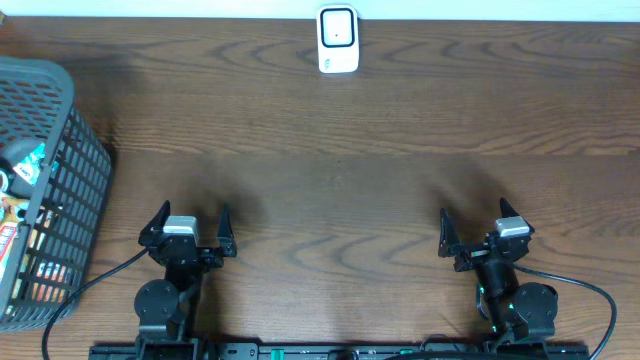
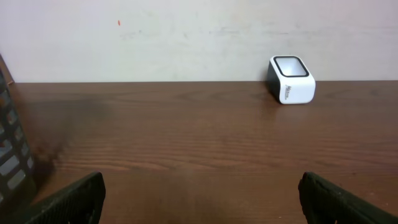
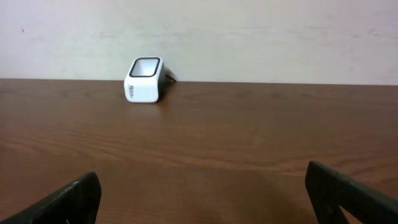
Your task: Scan the item barcode
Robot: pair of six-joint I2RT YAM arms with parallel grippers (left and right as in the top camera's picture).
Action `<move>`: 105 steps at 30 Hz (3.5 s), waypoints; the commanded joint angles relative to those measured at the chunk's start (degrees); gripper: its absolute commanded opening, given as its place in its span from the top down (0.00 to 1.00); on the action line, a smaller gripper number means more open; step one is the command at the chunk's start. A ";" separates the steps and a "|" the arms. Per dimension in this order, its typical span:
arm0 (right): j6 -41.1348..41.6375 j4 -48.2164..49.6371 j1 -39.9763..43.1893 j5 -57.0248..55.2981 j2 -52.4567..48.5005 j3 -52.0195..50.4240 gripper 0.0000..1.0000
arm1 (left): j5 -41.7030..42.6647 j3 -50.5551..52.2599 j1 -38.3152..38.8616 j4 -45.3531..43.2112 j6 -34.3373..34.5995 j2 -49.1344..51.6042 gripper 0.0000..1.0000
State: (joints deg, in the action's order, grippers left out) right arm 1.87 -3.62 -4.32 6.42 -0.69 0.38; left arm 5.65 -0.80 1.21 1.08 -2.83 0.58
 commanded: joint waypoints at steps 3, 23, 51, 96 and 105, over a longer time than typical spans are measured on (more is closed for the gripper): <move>-0.85 -0.24 -0.28 -0.07 0.20 -0.02 0.01 | 0.79 0.57 -0.22 2.56 0.31 -0.35 0.02; -0.85 -0.24 -0.28 -0.07 0.20 -0.02 0.01 | 0.79 0.57 -0.22 2.54 0.28 -0.35 0.02; -0.85 -0.24 -0.28 -0.07 0.20 -0.02 0.01 | 0.79 0.57 -0.22 2.54 0.28 -0.35 0.02; -0.85 -0.24 -0.28 -0.07 0.20 -0.02 0.01 | 12.76 -112.52 -0.20 63.32 -10.40 73.18 0.02; -0.85 -0.24 -0.28 -0.07 0.20 -0.02 0.01 | -14.08 -116.32 -11.10 65.55 1.33 78.97 0.02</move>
State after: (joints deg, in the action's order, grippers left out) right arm 1.85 -3.62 -4.34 6.39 -0.73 0.38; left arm 1.30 -115.77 -5.80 66.22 -4.23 78.67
